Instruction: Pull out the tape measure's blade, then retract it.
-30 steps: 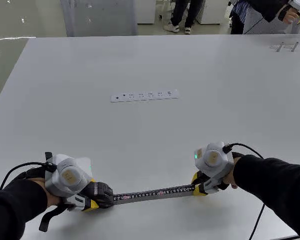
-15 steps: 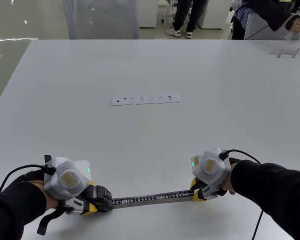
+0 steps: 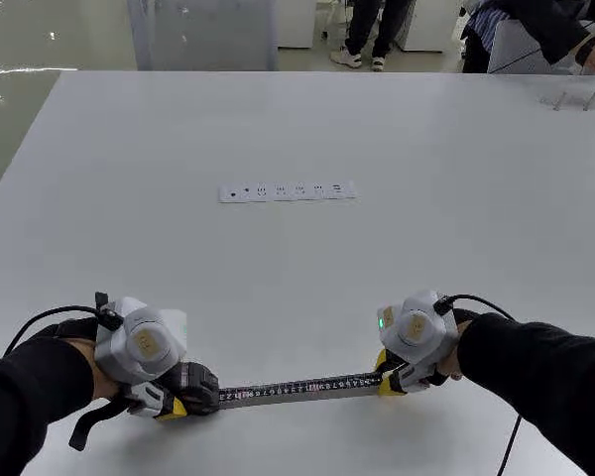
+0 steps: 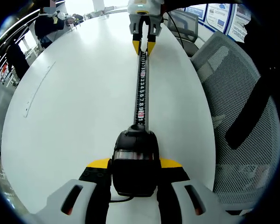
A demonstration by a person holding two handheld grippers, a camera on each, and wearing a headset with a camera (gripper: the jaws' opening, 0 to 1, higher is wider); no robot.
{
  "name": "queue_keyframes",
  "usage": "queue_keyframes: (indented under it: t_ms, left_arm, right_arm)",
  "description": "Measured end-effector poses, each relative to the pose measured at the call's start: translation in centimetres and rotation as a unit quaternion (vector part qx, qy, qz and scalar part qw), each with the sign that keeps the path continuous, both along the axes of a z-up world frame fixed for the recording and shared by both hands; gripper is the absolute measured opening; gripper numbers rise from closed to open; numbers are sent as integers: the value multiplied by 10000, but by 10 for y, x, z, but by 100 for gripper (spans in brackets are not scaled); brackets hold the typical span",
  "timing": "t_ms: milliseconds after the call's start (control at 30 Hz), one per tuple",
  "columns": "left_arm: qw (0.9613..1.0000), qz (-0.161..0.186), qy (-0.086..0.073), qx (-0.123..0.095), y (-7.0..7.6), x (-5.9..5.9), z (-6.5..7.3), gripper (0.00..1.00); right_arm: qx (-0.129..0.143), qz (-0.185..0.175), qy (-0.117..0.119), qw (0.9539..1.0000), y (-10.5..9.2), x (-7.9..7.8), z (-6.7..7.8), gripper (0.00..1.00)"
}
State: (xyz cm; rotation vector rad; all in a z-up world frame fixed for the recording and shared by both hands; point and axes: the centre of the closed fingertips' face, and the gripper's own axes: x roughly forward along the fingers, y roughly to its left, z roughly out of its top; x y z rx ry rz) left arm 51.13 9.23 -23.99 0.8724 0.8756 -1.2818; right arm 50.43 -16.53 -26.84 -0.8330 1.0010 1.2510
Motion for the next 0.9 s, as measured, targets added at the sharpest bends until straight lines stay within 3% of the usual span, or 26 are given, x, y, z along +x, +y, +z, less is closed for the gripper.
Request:
queue_keyframes:
  t_ms: [267, 400, 633, 733, 833, 867, 900]
  left_arm:
    - [10000, -21, -21, 44, 9, 0, 5, 32]
    - [9998, 182, -111, 3, 19, 1, 10, 34]
    - [9966, 746, -128, -325, 36, 3, 16, 38]
    - [9928, 1079, -64, -516, 41, 5, 17, 41]
    - [9845, 1461, -142, -960, 38, 10, 27, 46]
    - [9815, 1601, -160, -1034, 41, 11, 30, 47]
    - [9810, 1638, -189, -1027, 43, 11, 30, 48]
  right_arm:
    - [-125, 196, -92, 9997, -1, -1, 2, 17]
    - [-68, -31, -274, 9996, -2, 6, 5, 27]
    - [346, -541, -435, 9970, -2, 11, 17, 31]
    - [433, -641, -458, 9959, -2, 7, 21, 34]
    - [532, -761, -454, 9946, -2, 2, 22, 36]
    - [568, -802, -472, 9940, -3, -1, 23, 37]
    - [606, -847, -473, 9934, -3, -2, 23, 37]
